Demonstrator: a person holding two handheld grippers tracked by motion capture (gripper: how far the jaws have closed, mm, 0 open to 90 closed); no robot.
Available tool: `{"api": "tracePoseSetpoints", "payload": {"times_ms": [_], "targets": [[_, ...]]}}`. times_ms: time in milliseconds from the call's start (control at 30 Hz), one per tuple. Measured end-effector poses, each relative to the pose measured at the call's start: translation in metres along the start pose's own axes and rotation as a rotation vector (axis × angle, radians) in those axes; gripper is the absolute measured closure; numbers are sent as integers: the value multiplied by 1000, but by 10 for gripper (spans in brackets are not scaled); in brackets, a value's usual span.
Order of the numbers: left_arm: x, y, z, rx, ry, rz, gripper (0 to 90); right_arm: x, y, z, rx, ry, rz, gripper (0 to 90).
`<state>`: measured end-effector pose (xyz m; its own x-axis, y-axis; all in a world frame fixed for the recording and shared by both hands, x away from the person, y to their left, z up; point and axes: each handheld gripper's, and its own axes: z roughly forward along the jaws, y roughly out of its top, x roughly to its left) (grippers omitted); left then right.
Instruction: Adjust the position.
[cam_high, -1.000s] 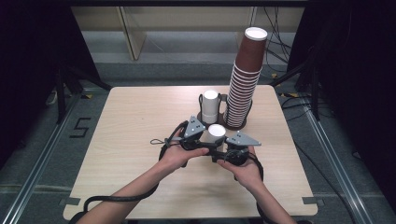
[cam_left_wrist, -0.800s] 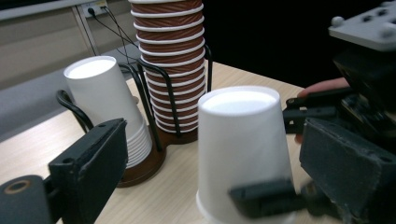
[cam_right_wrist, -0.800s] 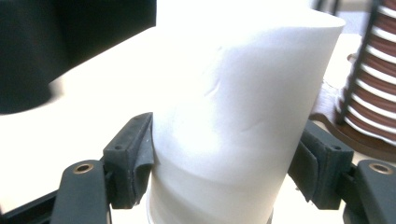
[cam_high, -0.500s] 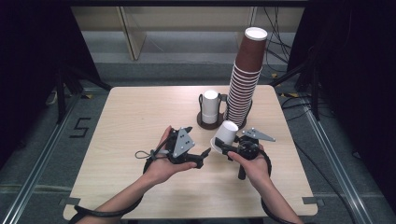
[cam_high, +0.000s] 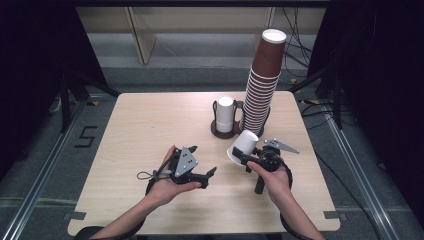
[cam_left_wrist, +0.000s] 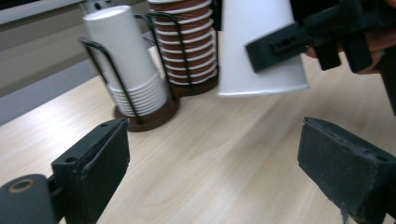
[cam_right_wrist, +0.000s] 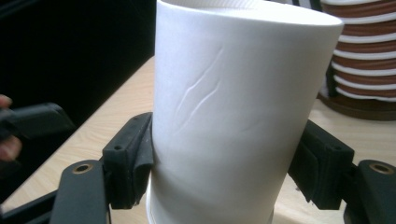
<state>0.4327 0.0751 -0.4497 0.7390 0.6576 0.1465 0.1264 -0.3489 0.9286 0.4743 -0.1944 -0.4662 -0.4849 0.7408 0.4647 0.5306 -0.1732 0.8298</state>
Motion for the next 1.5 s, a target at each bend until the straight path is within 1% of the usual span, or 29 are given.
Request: {"api": "tracePoseSetpoints", "payload": {"times_ms": [67, 267, 300, 367, 400, 433, 467, 500, 567, 633, 667, 700, 767, 800, 833, 867, 900, 933, 967, 1000, 1067, 1100, 1233, 1267, 1300, 1333, 1433, 1467, 1500], "targets": [[-4, -1, 5, -4, -19, 8, 86, 3, 0, -1, 7, 17, 29, 298], [-12, -1, 27, 3, -65, 32, 85, 9, -1, -3, 16, 47, 46, 298], [-13, 0, 30, 2, -74, 22, 85, 8, -1, -3, 6, 40, 29, 298], [-15, 2, 35, 0, -90, 20, 83, 8, -1, -5, 2, 51, 46, 298], [-15, 2, 35, 0, -90, 20, 84, 10, -1, -6, 10, 52, 75, 298], [-16, 4, 39, -5, -118, 13, 83, 10, 0, -7, 9, 52, 70, 298], [-17, 6, 40, -7, -120, 2, 82, 8, 0, -7, -2, 49, 42, 298], [-16, 7, 42, -8, -124, -6, 82, 8, 0, -7, -7, 51, 39, 298], [-16, 8, 45, -6, -130, -19, 82, 8, 0, -8, -2, 58, 54, 298], [-17, 10, 48, -5, -132, -12, 81, 11, 0, -9, 8, 69, 90, 298], [-17, 10, 49, -7, -129, -9, 81, 9, 0, -9, 5, 70, 69, 298], [-17, 10, 50, -3, -135, 1, 81, 10, 0, -9, 5, 69, 73, 298], [-17, 9, 51, -8, -134, 2, 80, 11, 0, -9, 7, 75, 78, 298], [-17, 8, 53, -11, -131, -7, 80, 12, -1, -9, -1, 75, 60, 298], [-16, 7, 54, -7, -133, -6, 80, 13, -2, -9, 6, 77, 79, 298], [-16, 6, 55, -7, -135, -10, 72, 13, -2, -8, 9, 75, 76, 298], [-16, 5, 56, -5, -140, -3, 68, 12, -3, -7, 5, 71, 65, 298], [-17, 5, 57, -4, -140, 0, 69, 15, -4, -7, 25, 78, 101, 298], [-17, 5, 57, -4, -140, 0, 69, 15, -5, -7, 26, 76, 107, 298], [-18, 4, 57, -11, -142, 3, 72, 14, -5, -6, 23, 71, 96, 298], [-18, 5, 58, -19, -148, -10, 75, 11, -5, -5, 14, 66, 70, 298], [-17, 5, 59, -17, -151, -17, 75, 11, -4, -5, 15, 67, 69, 298], [-18, 7, 63, -17, -164, -32, 70, 13, -4, -6, 13, 73, 82, 298], [-18, 7, 64, -15, -165, -27, 70, 16, -5, -6, 21, 79, 114, 298], [-19, 8, 65, -15, -167, -27, 72, 13, -5, -5, 16, 81, 90, 298], [-20, 8, 66, -17, -167, -36, 73, 14, -6, -5, 22, 86, 101, 298], [-21, 8, 70, -10, -170, -36, 72, 15, -8, -3, 26, 90, 99, 298], [-21, 8, 71, -9, -168, -41, 72, 18, -8, -2, 33, 87, 123, 298], [-21, 7, 72, -9, -171, -41, 73, 16, -8, -2, 25, 88, 97, 298]]}}
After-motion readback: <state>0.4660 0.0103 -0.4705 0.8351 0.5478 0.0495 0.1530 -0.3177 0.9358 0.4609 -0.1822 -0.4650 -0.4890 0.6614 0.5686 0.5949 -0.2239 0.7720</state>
